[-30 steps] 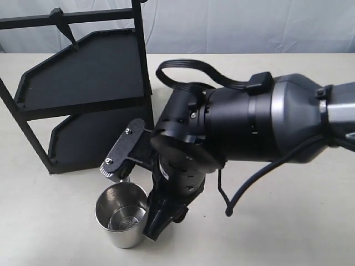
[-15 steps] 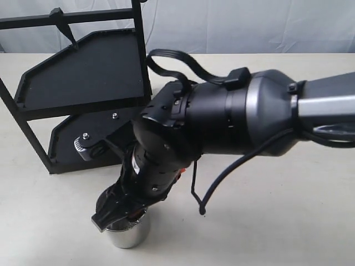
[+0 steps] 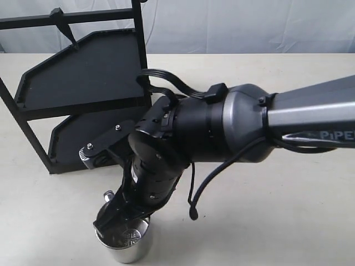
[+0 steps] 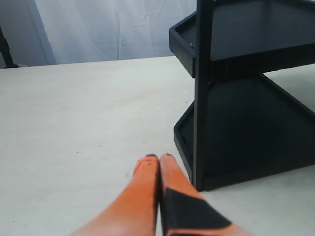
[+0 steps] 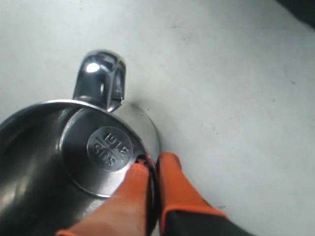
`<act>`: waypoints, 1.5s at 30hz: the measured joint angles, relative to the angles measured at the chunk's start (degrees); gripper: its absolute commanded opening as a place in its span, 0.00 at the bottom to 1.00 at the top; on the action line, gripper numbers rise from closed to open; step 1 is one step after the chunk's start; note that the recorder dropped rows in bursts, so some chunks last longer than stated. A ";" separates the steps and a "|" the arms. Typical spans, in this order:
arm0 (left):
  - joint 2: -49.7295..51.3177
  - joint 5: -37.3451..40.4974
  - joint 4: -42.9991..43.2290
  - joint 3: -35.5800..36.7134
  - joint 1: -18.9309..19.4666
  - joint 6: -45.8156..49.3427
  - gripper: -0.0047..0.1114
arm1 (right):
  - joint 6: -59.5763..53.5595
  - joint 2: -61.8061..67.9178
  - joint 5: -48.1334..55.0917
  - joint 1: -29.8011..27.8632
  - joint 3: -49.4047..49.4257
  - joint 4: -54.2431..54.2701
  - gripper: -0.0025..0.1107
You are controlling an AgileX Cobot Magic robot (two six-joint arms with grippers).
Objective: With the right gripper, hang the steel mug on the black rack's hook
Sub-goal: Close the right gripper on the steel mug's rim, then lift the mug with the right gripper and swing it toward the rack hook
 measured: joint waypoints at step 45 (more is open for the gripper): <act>0.00 0.00 0.00 0.00 0.00 0.00 0.04 | -52.67 -23.97 -22.30 -13.68 7.20 63.76 0.01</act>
